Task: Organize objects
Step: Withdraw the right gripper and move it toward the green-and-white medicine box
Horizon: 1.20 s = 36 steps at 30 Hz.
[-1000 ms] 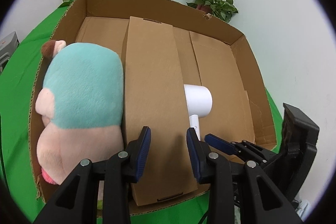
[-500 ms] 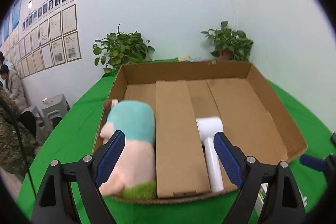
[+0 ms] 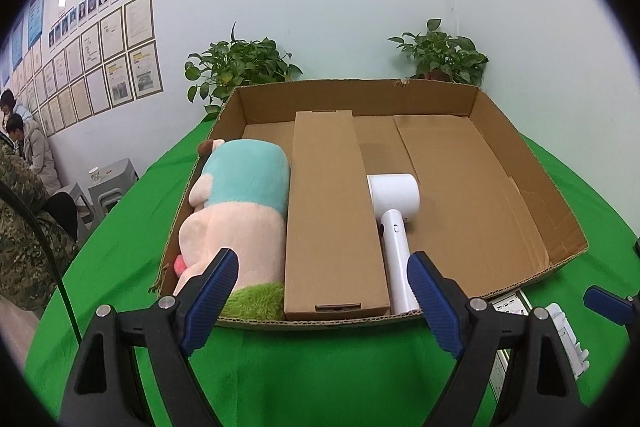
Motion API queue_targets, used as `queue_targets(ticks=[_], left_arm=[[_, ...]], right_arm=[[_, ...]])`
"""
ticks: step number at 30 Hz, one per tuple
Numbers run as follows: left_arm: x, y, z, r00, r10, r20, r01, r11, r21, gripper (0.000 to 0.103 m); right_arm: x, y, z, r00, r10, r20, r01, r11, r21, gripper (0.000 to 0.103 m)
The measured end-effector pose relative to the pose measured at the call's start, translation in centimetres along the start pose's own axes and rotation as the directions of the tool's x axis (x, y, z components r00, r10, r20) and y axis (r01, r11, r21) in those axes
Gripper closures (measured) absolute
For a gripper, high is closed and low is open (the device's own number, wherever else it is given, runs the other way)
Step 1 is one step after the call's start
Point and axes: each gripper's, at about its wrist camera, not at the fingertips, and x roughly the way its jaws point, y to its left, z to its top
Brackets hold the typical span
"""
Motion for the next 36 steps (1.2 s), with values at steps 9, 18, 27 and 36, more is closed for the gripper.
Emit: queue_targets(ticks=[9,18,27,36], left_arm=[[-0.3,-0.5,-0.6,0.999,-0.032,-0.007,0.033,0.999,0.012,0.017],[-0.4,-0.4,-1.0,0.999,-0.035,-0.009,0.035,0.999,-0.008,0.017],[-0.7,0.1,-1.4,0.996,-0.080,-0.026,0.079,0.996,-0.040,0.020],[-0.2,0.0,-1.9,0.986,-0.147,-0.075,0.143,0.988,-0.054,0.020]], right_arm=[[-0.4,-0.6,-0.7,1.000,0.001,0.005,-0.002,0.999,0.046,0.001],[-0.4,-0.9,-0.9,1.000,0.002,0.002,-0.002,0.998,0.057,0.001],[-0.4,-0.9,-1.3,1.000,0.024,0.005,-0.025,0.998,0.052,0.001],[-0.5,-0.7,-2.3,0.996,0.086,0.003,-0.086,0.996,0.021,0.001]])
